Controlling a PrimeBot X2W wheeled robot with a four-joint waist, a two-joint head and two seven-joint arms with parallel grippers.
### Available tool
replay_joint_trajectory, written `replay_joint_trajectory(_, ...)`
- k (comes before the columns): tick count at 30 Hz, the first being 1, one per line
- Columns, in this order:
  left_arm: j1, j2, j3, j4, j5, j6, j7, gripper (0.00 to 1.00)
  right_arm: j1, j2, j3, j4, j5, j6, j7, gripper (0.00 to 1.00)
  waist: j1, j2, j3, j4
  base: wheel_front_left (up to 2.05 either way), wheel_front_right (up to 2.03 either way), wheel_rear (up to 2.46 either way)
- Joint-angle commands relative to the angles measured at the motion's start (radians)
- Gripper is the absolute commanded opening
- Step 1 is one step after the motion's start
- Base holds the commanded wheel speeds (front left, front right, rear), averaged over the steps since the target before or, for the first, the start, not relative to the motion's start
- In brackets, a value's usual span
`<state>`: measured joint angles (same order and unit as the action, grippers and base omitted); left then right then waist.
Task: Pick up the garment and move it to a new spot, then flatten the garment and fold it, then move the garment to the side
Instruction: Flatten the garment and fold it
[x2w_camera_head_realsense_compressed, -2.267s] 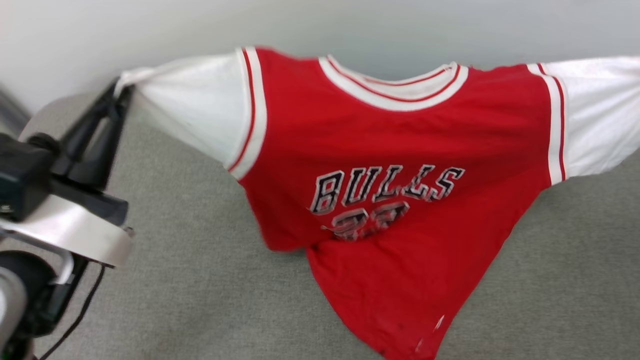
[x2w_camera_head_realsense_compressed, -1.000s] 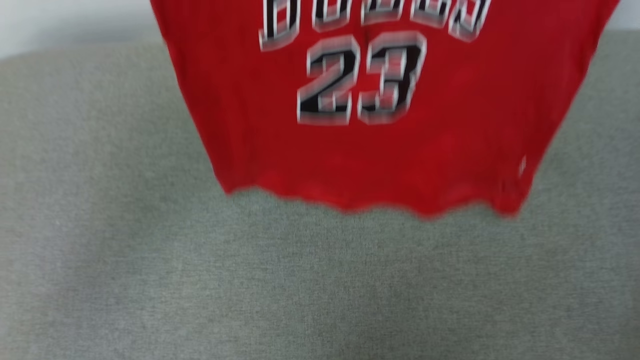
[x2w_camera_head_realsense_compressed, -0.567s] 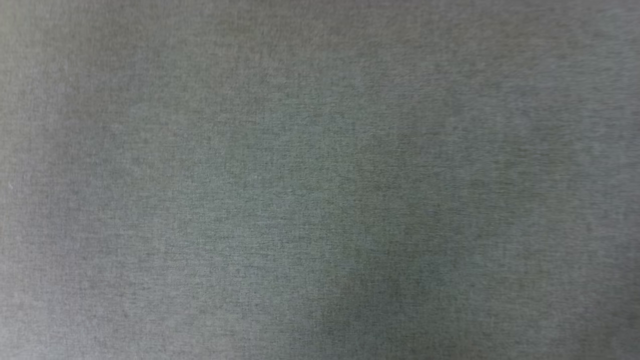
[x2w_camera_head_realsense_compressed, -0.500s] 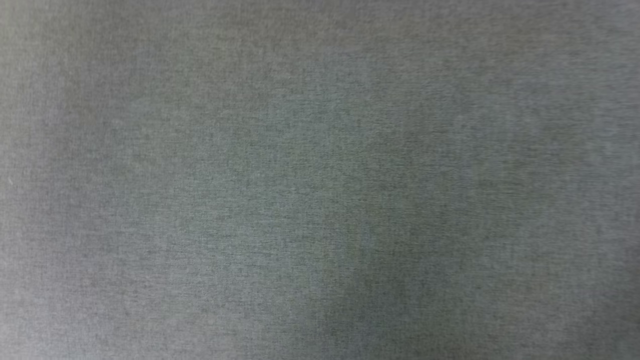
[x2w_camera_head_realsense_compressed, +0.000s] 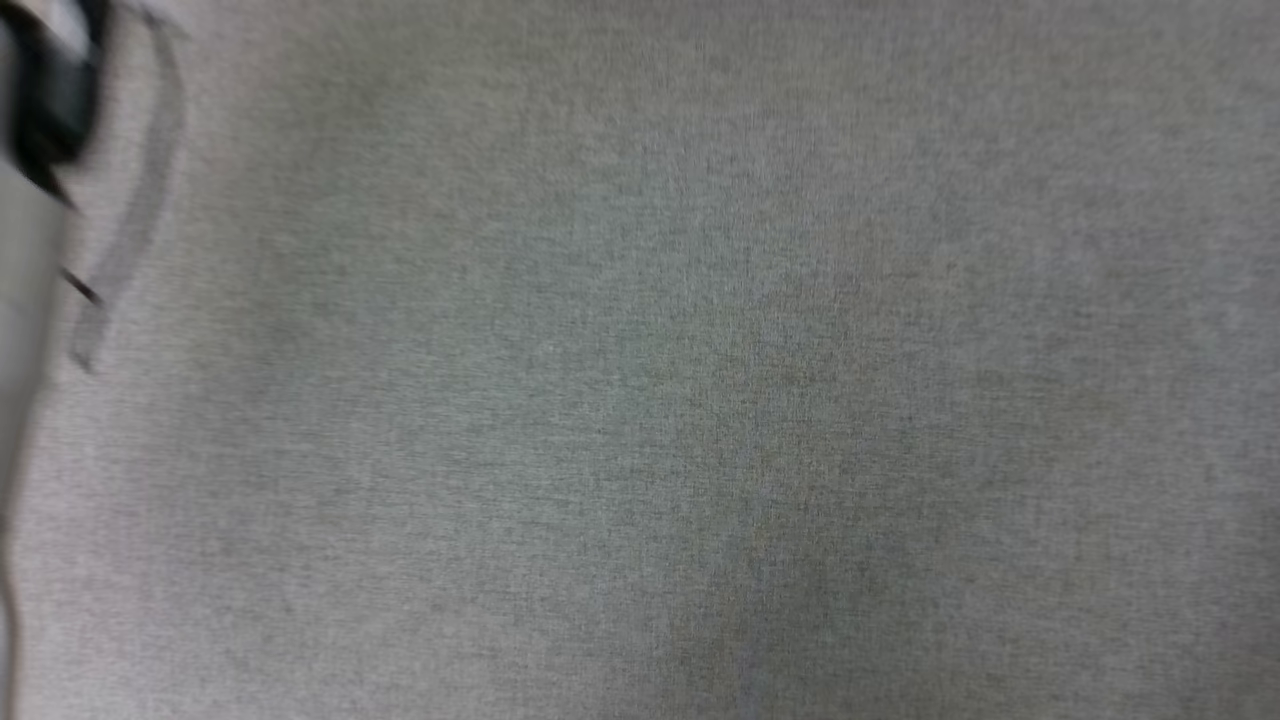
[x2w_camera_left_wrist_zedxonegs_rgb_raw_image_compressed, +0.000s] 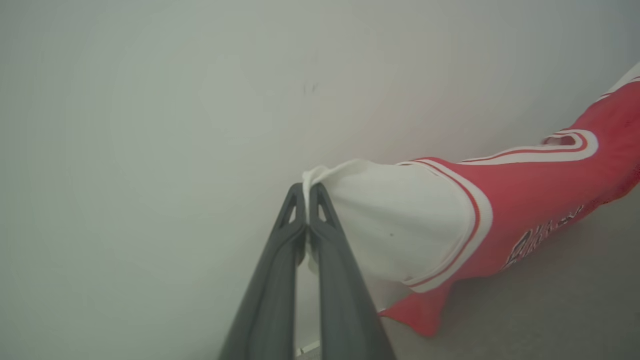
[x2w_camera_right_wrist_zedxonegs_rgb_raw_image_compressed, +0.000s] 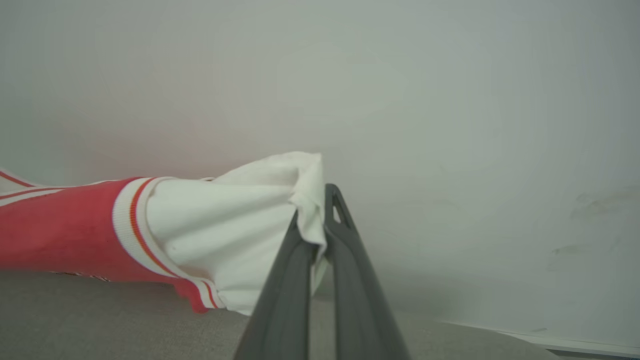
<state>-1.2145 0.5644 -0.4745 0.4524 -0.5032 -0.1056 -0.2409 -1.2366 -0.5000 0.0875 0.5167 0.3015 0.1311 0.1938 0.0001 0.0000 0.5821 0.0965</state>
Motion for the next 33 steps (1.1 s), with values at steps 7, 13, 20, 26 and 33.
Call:
replay_joint_trajectory(7, 0.308, -0.007, -0.052, -0.055, -0.023, 0.026, -0.015, 0.00, 0.337, -0.029, 0.026, -0.083, 0.140, -0.001, 0.039, 0.00, -0.0001, 0.0000, -0.168, 0.004, 0.00, 0.00, 0.00)
replay_joint_trajectory(13, 0.592, 0.017, -0.062, -0.177, -0.066, 0.091, -0.013, 0.00, 0.681, -0.021, -0.036, -0.204, 0.238, -0.001, 0.022, 0.00, -0.0001, 0.0000, -0.292, 0.010, 0.00, 0.00, 0.00)
replay_joint_trajectory(20, 0.887, 0.081, -0.102, -0.282, -0.116, 0.146, 0.052, 0.00, 1.032, -0.086, -0.031, -0.338, 0.257, -0.001, 0.038, 0.00, -0.0001, 0.0000, -0.389, -0.001, 0.00, 0.00, 0.00)
replay_joint_trajectory(26, 1.030, 0.118, -0.138, -0.318, -0.136, 0.168, 0.093, 0.00, 1.173, -0.141, -0.006, -0.364, 0.231, -0.001, 0.030, 0.00, -0.0001, 0.0000, -0.452, -0.008, 0.00, 0.00, 0.00)
replay_joint_trajectory(33, 1.186, 0.148, -0.152, -0.350, -0.173, 0.208, 0.102, 0.00, 1.288, -0.157, 0.013, -0.402, 0.259, -0.001, 0.048, 0.00, -0.0001, 0.0000, -0.528, -0.026, 0.00, 0.00, 0.00)
